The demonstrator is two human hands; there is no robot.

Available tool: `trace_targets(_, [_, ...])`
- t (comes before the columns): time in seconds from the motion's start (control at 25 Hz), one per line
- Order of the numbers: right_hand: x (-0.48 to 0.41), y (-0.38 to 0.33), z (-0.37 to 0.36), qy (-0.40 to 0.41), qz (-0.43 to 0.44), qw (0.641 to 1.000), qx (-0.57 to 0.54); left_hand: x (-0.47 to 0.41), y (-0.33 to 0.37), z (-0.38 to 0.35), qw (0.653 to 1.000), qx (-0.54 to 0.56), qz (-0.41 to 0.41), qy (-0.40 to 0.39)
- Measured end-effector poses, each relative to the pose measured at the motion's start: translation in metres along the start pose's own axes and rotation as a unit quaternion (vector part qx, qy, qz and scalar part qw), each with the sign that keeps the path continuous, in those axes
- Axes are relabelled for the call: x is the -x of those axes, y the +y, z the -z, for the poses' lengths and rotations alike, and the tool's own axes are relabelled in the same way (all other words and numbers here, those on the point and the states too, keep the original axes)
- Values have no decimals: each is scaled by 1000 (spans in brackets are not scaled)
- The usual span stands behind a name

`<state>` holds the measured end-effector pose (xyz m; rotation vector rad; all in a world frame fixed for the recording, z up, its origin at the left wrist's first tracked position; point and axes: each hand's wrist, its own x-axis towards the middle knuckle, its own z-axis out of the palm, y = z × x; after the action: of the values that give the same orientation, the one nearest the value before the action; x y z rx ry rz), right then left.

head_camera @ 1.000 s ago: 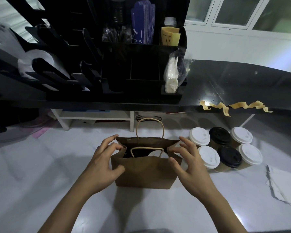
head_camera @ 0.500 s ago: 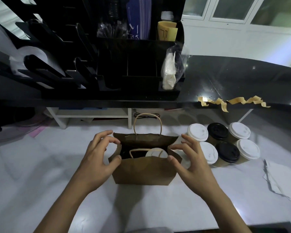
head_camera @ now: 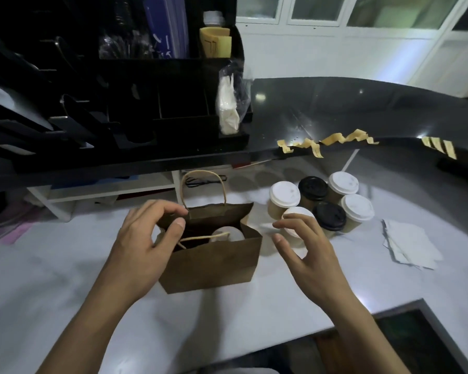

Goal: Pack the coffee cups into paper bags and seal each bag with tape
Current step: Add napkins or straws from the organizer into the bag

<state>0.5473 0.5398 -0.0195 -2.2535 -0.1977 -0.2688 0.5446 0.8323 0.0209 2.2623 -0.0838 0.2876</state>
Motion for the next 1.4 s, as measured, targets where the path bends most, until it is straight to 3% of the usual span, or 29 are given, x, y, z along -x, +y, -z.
trace_targets(0.56, [17, 48, 87, 23, -36, 999, -9, -6, 110, -58, 993, -51, -109, -20])
trace_targets(1.4, [55, 195, 209, 87, -188, 978, 17, -11, 202, -281, 961, 5, -181, -208])
